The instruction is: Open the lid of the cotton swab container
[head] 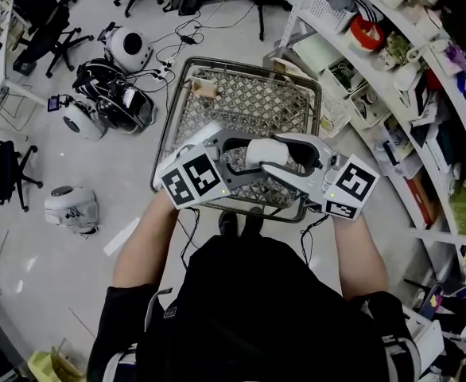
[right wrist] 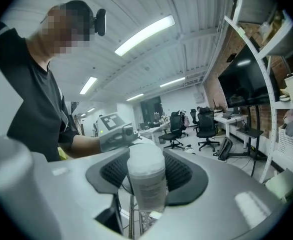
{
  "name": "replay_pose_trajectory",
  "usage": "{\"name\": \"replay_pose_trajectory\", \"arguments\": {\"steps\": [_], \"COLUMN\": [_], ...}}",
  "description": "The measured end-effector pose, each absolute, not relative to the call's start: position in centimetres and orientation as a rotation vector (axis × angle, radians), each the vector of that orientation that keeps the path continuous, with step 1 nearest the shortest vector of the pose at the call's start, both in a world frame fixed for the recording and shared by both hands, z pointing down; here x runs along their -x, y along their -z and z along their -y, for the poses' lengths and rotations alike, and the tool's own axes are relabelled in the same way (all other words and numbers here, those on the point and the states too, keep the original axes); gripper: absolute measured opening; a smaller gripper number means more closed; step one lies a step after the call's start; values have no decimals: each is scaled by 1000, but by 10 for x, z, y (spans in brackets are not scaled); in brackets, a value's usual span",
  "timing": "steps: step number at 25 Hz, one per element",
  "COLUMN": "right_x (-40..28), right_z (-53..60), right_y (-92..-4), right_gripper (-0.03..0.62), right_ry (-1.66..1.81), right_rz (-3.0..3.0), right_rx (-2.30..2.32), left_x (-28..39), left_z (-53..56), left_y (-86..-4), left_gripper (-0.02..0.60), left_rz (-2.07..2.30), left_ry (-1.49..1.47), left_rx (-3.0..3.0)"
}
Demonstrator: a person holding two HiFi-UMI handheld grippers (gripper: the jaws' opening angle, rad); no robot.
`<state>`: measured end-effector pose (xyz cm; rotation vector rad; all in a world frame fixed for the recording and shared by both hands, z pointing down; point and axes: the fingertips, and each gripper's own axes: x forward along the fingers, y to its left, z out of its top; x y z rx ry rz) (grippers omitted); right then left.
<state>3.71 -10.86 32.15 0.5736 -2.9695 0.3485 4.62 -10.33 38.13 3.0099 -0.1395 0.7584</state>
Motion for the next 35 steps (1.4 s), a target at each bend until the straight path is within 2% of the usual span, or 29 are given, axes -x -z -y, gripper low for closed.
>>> {"name": "replay_pose_trajectory", "arguments": {"steps": [4,8,16,35], "right_x": [-38,-36,-25,-22], "right_z": [110,106,93,102], "right_y": [-312,-314,-319,-305], "right_gripper": [221,222,225,225], "right_ry": [-404,-385,-216,12], "right_rz": [3014,3000,2897,2868], "right_rx": [-575,-550,-422,-536], "left_x": [-48,-50,-43,-38], "left_z": [102,97,86,102], "left_y": [-379,-380,-387,-399], "left_gripper": [231,203,196,195], "left_rz": [129,80,-3,86], "left_ry": [-705,-681,-771,-798], "left_rx": [-3003,-2978,-2923,-2839]}}
